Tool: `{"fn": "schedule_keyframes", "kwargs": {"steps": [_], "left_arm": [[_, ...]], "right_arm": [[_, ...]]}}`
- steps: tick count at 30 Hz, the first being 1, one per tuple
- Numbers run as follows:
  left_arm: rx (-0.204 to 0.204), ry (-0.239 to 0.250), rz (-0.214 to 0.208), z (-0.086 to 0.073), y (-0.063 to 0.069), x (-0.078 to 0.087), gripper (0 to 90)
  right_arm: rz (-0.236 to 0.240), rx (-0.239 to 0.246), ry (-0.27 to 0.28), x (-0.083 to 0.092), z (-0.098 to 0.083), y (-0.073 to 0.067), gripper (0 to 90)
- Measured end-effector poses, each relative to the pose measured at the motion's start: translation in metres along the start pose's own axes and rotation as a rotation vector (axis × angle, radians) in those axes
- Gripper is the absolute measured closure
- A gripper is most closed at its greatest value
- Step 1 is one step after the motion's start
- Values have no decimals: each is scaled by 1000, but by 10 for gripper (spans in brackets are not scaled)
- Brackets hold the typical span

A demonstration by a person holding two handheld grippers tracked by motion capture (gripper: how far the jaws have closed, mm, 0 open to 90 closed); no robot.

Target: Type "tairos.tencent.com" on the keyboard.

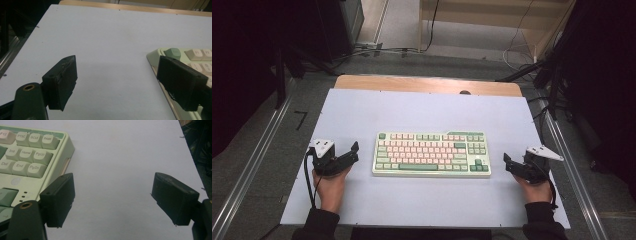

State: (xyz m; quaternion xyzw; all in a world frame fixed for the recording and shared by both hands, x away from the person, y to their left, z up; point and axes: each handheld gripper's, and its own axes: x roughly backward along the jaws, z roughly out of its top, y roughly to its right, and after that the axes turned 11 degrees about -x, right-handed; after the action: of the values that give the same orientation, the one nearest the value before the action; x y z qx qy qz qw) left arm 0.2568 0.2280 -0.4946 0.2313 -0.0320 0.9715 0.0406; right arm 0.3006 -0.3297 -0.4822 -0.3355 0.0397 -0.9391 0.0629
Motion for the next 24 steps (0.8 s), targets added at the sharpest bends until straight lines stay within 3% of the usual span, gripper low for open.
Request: {"fn": "schedule_keyframes", "kwargs": {"steps": [18, 24], "left_arm": [[-16, 17, -15, 3, 9, 4, 174], [-39, 21, -29, 5, 16, 5, 174]], "right_arm": [[35, 25, -4, 0, 1, -17, 172], [52, 39, -3, -1, 3, -24, 172]]}}
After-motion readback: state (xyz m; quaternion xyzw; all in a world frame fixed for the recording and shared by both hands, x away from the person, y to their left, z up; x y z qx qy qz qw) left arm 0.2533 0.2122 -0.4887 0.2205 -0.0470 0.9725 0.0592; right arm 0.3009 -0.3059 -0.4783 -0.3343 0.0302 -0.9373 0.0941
